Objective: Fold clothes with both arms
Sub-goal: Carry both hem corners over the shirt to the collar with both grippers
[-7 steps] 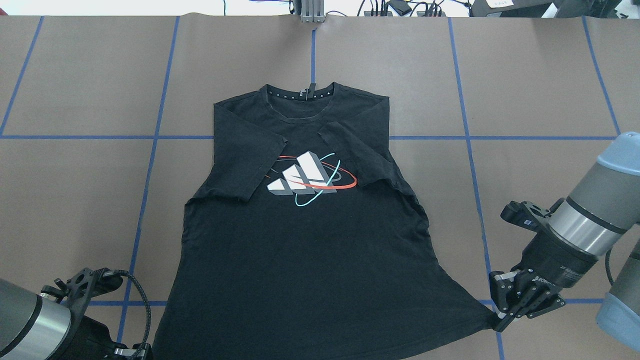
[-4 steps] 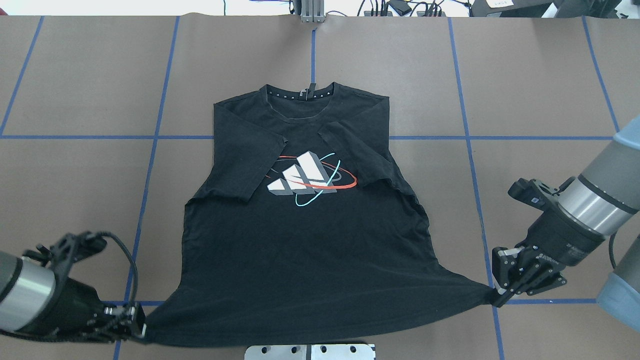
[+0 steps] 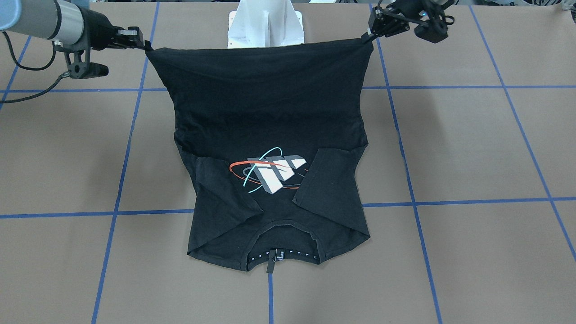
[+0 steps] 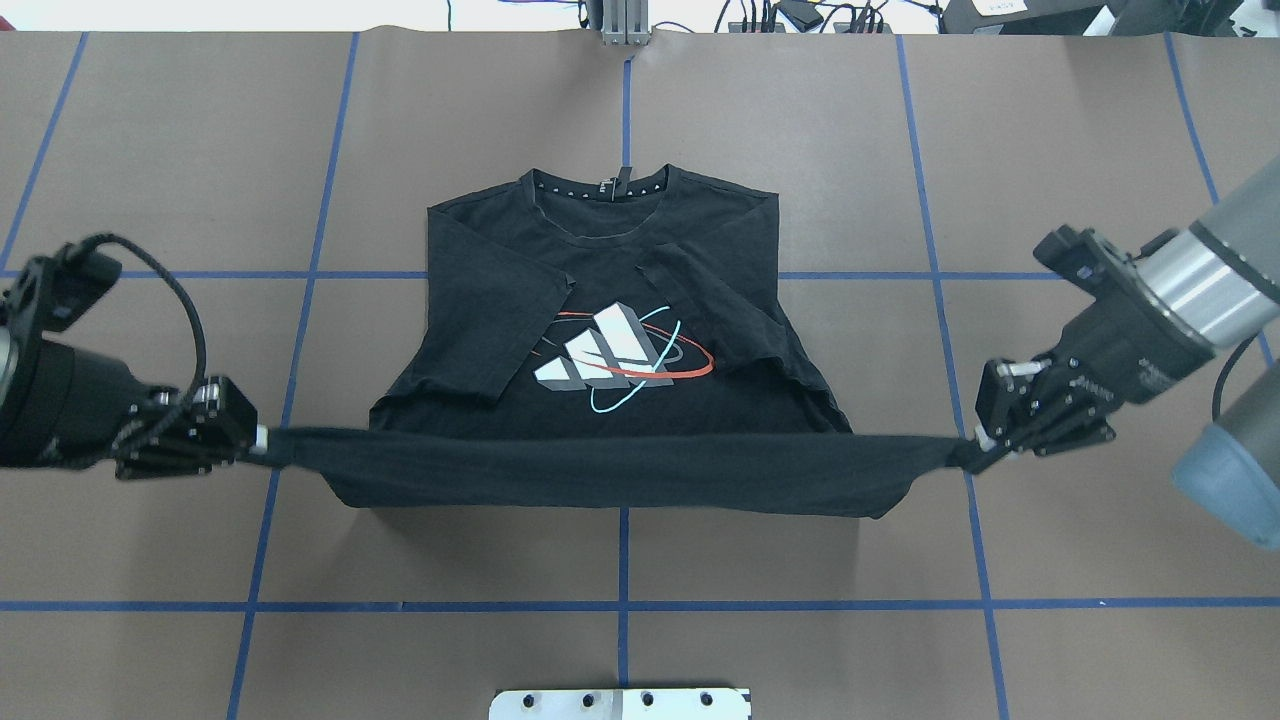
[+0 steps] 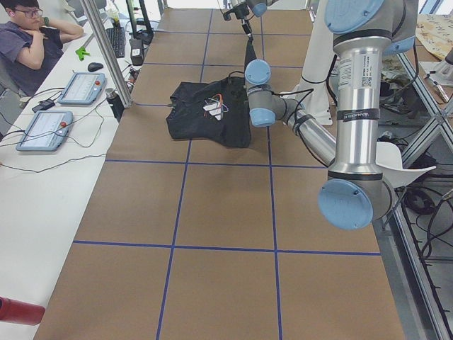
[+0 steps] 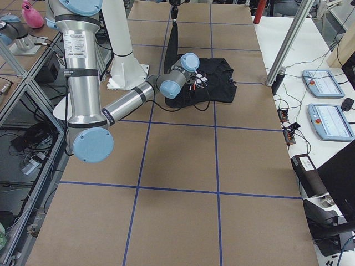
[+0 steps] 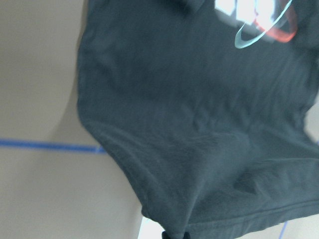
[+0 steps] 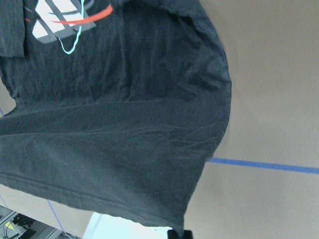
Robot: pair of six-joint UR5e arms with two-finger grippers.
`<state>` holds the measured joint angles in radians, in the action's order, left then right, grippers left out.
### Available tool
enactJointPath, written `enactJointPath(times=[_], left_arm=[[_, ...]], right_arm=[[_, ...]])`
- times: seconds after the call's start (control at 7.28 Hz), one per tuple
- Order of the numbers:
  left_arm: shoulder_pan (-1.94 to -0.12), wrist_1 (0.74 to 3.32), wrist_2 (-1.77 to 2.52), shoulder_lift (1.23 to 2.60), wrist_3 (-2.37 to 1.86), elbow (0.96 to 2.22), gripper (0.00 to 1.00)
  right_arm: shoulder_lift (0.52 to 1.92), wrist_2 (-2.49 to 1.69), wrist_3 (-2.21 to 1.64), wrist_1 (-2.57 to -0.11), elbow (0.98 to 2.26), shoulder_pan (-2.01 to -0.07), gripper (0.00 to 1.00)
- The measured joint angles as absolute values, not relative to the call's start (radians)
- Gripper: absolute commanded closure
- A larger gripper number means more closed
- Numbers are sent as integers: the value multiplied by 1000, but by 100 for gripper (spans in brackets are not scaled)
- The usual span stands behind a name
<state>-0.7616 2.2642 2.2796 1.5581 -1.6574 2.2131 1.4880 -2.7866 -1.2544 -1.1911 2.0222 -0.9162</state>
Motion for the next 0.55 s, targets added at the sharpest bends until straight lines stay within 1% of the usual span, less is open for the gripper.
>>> enactJointPath(times=[0.27, 0.55], left_arm=[[-831, 2264, 2278, 1621, -1631, 2113, 100], [-861, 2265, 2266, 1689, -1597, 2002, 100]], right_arm=[[1427, -2783, -1253, -1132, 1916, -995, 100], [1340, -2763, -1253, -1120, 1813, -1050, 100]])
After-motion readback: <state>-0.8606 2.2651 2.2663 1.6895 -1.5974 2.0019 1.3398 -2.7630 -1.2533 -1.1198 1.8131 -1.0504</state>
